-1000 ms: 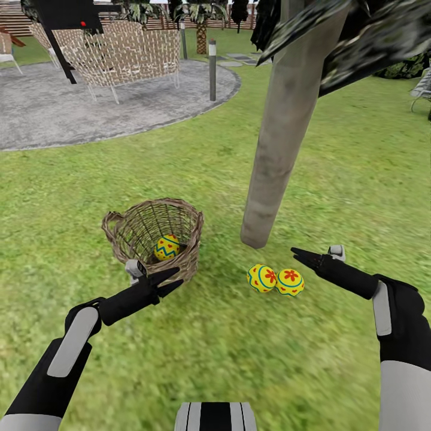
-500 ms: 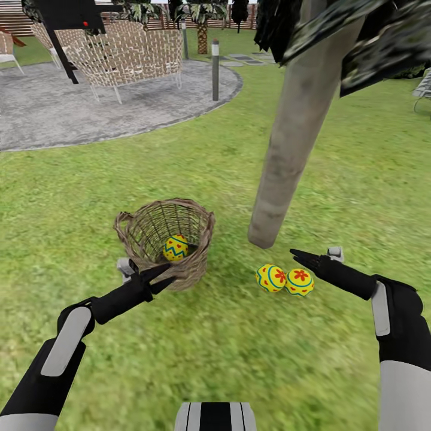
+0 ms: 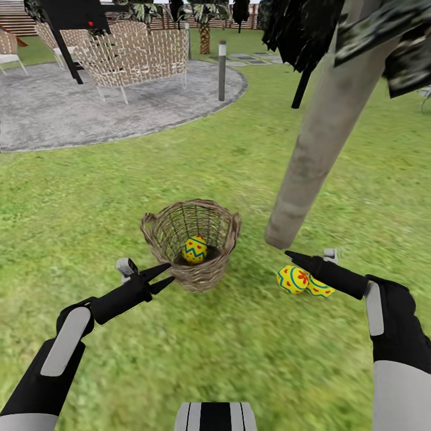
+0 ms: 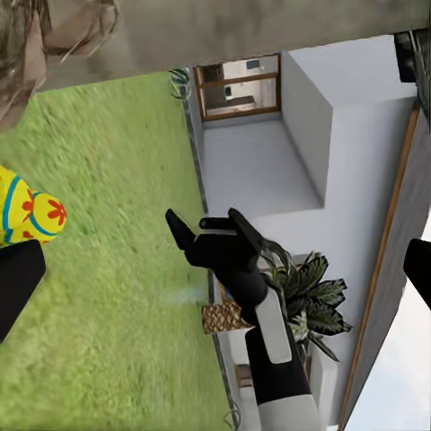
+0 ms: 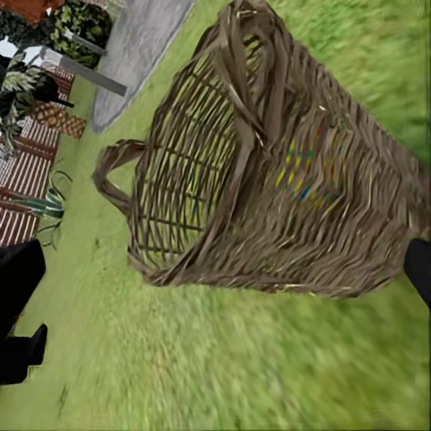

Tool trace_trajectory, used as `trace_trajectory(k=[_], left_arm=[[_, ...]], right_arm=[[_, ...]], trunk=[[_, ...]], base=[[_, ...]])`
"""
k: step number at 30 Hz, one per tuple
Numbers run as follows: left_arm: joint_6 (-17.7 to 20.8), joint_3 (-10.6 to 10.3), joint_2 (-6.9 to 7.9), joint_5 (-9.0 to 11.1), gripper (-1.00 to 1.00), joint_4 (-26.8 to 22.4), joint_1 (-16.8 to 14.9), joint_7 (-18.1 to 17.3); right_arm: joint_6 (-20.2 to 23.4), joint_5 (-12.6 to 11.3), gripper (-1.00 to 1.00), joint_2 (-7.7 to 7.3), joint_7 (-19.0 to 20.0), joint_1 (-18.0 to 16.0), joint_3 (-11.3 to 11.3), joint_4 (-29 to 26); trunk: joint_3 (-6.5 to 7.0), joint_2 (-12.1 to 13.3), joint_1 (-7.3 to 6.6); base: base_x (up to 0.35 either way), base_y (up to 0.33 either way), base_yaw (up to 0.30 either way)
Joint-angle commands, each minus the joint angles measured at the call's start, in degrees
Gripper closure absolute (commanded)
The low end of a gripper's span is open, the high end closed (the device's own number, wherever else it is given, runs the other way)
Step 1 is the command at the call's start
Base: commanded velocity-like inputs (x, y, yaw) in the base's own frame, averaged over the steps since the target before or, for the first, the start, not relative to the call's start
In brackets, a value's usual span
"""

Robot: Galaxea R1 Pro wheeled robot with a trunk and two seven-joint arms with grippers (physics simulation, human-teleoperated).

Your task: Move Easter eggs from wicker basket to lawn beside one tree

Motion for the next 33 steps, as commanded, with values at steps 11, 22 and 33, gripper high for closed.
trace_trajectory(k=[11, 22, 33], left_arm=[[-0.1, 0.6, 0.00, -0.3, -1.00, 0.0, 0.0, 0.2], [-0.1, 0.5, 0.00, -0.4, -1.00, 0.1, 0.0, 0.1], [-0.1, 0.5, -0.09, -0.2, -1.00, 0.1, 0.0, 0.1]], right_arm=[[-0.5, 0.2, -1.00, 2.03, -9.2, 0.0, 5.6, -0.6], [-0.5, 0.2, -1.00, 2.33, -9.2, 0.0, 5.8, -1.0], [-0.4, -0.1, -1.00, 3.30, -8.9, 0.0, 9.8, -2.4]], trunk=[[0.00, 0.0, 0.00], [0.00, 0.0, 0.00], [0.00, 0.0, 0.00]], base=[[0.253, 0.215, 0.000], [0.050, 0.035, 0.000], [0.000, 0.227, 0.000]])
